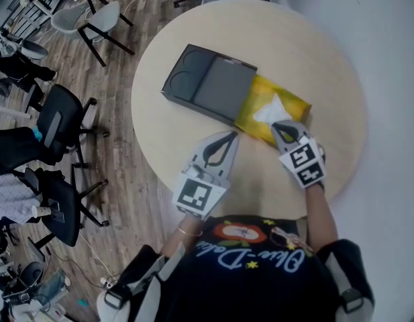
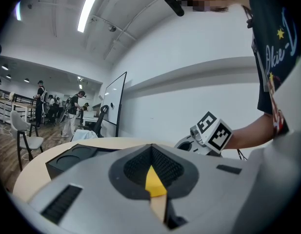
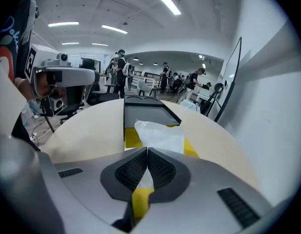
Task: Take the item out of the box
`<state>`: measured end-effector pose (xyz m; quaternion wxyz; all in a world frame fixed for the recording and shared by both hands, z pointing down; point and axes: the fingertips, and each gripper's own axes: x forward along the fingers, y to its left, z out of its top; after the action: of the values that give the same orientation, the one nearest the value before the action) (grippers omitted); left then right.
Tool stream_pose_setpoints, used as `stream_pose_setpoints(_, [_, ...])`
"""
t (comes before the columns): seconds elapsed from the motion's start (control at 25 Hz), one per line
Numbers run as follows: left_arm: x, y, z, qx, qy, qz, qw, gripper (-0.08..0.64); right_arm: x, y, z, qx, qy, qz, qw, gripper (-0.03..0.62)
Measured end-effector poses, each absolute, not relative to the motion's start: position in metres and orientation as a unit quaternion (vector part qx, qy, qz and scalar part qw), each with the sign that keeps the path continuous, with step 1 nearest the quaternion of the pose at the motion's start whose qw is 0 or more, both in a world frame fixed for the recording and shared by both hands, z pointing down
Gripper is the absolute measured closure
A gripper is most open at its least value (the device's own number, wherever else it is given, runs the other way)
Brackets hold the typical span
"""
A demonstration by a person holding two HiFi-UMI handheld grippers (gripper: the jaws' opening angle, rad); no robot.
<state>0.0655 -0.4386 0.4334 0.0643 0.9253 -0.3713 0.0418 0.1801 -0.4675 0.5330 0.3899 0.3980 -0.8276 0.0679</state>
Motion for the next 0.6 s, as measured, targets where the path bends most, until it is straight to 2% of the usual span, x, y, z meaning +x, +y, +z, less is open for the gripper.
stream_pose_setpoints(0.6, [0.079,-0.416,0.422,0.928,-0.366,0.043,0.053,0.574,0.178,-0.427,0.453,0.426,-0.855,0.021,0.295,0.591])
